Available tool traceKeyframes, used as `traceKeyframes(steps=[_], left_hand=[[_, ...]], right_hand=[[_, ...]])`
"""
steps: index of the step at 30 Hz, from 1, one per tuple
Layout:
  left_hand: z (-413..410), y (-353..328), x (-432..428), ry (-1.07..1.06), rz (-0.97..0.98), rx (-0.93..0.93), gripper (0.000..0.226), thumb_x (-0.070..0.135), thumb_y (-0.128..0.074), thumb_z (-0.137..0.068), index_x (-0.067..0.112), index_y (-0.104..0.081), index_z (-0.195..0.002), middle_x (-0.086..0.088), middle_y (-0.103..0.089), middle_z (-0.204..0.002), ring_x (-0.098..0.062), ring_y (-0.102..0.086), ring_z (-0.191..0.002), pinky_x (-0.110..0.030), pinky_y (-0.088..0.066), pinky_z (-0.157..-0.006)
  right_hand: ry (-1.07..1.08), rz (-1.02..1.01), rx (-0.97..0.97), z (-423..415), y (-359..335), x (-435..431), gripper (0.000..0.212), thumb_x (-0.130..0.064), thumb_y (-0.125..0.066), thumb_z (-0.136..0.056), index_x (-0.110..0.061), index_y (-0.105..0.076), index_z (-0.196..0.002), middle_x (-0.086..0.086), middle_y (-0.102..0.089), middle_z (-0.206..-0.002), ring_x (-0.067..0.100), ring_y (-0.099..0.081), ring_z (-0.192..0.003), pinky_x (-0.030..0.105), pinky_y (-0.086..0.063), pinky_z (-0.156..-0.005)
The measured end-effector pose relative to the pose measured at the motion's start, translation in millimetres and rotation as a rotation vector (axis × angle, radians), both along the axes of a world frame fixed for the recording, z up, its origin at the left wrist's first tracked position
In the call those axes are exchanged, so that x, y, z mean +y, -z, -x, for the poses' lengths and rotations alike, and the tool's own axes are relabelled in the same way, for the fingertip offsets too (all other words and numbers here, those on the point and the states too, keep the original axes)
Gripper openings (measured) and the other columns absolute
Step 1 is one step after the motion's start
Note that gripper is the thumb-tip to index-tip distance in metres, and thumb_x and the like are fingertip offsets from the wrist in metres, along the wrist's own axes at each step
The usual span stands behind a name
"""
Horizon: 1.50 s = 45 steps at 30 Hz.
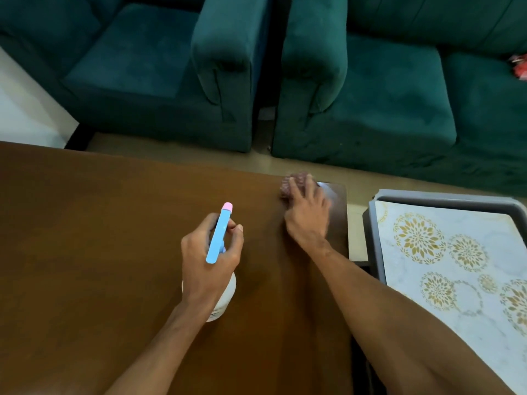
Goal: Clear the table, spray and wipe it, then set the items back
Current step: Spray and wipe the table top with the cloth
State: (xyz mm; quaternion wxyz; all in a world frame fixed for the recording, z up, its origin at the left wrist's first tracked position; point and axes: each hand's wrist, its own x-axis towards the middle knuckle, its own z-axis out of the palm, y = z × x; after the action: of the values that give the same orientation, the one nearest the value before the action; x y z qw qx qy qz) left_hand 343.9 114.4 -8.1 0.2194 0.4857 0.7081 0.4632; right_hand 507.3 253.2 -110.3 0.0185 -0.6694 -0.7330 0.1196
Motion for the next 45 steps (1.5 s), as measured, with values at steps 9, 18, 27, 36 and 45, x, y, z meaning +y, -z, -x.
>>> traceKeyframes(steps=[9, 18, 27, 36, 45], left_hand=[[0.3, -0.5, 15.7, -0.022, -0.012, -0.039, 0.008, 0.015, -0.075, -0.088, 0.013, -0.067, -0.088, 0.014, -0.06, -0.07, -0.008, -0.061, -0.059, -0.009, -0.043, -0.052], [33.4, 5.0, 16.1, -0.094, -0.02, -0.043, 0.009, 0.017, -0.075, -0.089, 0.013, -0.066, -0.087, 0.014, -0.059, -0.07, -0.01, -0.061, -0.062, -0.011, -0.046, -0.055], [60.6, 5.3, 1.1, -0.141, -0.018, 0.027, 0.013, 0.019, -0.076, -0.088, 0.014, -0.067, -0.095, 0.013, -0.058, -0.071, -0.009, -0.062, -0.066, -0.01, -0.047, -0.055], [84.4, 2.1, -25.1, -0.175, -0.023, 0.018, 0.011, 0.019, -0.075, -0.088, 0.014, -0.065, -0.088, 0.006, -0.059, -0.069, -0.017, -0.059, -0.059, -0.025, -0.052, -0.052], [172.5, -6.3, -63.4, -0.322, -0.087, -0.073, 0.014, 0.015, -0.075, -0.088, 0.019, -0.063, -0.083, 0.008, -0.063, -0.07, -0.016, -0.063, -0.058, -0.021, -0.054, -0.053]], right_hand=[[0.466, -0.004, 0.039, -32.9, -0.7, -8.3, 0.069, -0.025, -0.058, -0.091, -0.027, -0.031, -0.154, 0.015, -0.021, -0.159, 0.041, -0.028, -0.136, 0.057, -0.024, -0.113], [-0.021, -0.022, -0.051, 54.3, -6.3, 29.6, 0.062, -0.024, -0.056, -0.086, -0.029, -0.039, -0.146, 0.01, -0.029, -0.155, 0.037, -0.031, -0.131, 0.05, -0.027, -0.106], [-0.82, -0.005, -0.047, 168.4, -7.7, -17.0, 0.061, -0.051, -0.043, -0.1, -0.032, -0.026, -0.155, 0.011, -0.021, -0.162, 0.038, -0.026, -0.142, 0.056, -0.019, -0.117], [-0.842, 0.061, -0.075, 110.2, -4.1, -29.5, 0.067, -0.034, -0.045, -0.1, -0.047, -0.008, -0.155, -0.003, -0.002, -0.167, 0.031, -0.01, -0.149, 0.053, -0.006, -0.12], [-0.144, 0.061, -0.062, 190.0, -15.9, -90.6, 0.075, -0.027, -0.056, -0.091, -0.034, -0.021, -0.157, 0.01, -0.011, -0.165, 0.039, -0.023, -0.139, 0.055, -0.023, -0.113]])
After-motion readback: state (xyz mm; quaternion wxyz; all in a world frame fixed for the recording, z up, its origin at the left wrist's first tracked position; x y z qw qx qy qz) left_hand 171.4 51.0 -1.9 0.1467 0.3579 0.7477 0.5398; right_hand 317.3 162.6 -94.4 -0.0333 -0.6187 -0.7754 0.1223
